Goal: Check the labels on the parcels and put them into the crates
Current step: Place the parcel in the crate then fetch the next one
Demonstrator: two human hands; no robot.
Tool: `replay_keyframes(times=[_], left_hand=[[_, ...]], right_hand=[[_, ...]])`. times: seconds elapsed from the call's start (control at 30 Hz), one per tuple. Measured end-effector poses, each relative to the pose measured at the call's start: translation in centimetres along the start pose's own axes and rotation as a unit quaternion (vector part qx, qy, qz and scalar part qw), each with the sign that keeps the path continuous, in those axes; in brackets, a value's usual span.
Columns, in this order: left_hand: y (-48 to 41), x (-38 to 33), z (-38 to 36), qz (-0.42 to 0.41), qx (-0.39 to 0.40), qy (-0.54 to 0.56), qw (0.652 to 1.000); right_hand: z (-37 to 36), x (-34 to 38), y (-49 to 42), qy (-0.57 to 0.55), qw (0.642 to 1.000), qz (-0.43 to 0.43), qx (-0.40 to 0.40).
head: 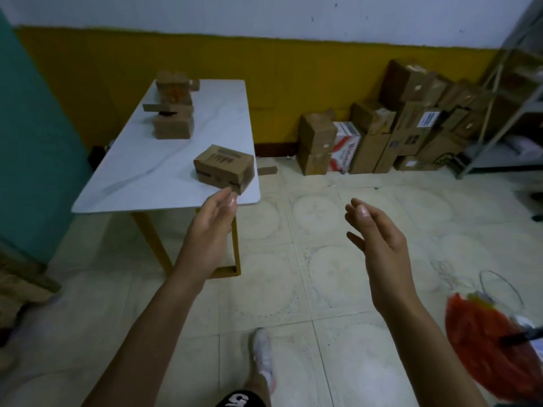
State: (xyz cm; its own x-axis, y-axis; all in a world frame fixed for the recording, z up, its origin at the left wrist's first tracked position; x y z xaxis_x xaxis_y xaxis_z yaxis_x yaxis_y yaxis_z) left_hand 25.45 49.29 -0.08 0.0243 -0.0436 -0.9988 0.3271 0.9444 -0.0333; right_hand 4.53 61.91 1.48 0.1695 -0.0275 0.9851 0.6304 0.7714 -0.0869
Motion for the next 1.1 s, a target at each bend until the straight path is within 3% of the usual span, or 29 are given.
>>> replay_keyframes(times=[0.23,0.47,0.63,0.9,1.1], left_hand=[[-15.8,1.2,-6.2,0.018,-0.038,0.057,0.997],[-28.5,2.4,-12.5,0.025,0.047,0.145,0.988],[-36.5,4.5,-15.8,0.092,0.078,0.185,0.975],[-53.2,7.4,-20.3,0.098,-0.050,0.179,0.978],[-63.0,8.3,-22.8,0.111,-0.138,0.242,0.954]], right_hand=[[-1.0,-0.7,-16.6,-0.003,1.000,0.003,-0.001],[-1.4,-4.8,-30.1,-0.112,0.990,-0.081,0.026],[-1.7,-8.7,-39.6,-0.147,0.981,-0.122,0.046],[-4.5,-12.2,-60.8,-0.166,0.967,-0.127,0.143],[-8.4,-13.0,-74.1,-0.158,0.947,-0.143,0.241]])
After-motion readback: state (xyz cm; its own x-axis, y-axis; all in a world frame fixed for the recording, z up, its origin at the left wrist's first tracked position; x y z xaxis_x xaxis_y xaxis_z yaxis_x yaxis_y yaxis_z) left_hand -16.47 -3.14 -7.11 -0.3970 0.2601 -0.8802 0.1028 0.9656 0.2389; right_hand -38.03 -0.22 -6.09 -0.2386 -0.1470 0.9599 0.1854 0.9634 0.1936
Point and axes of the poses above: each hand's wrist, its own y-axis away from the middle knuckle, its own z-axis out of the back of the hand, x = y × z, the point moved 5 cm from there along -y, towards the middle knuckle, and after that the axes turned 3 degrees about y, right-handed, at the moved point
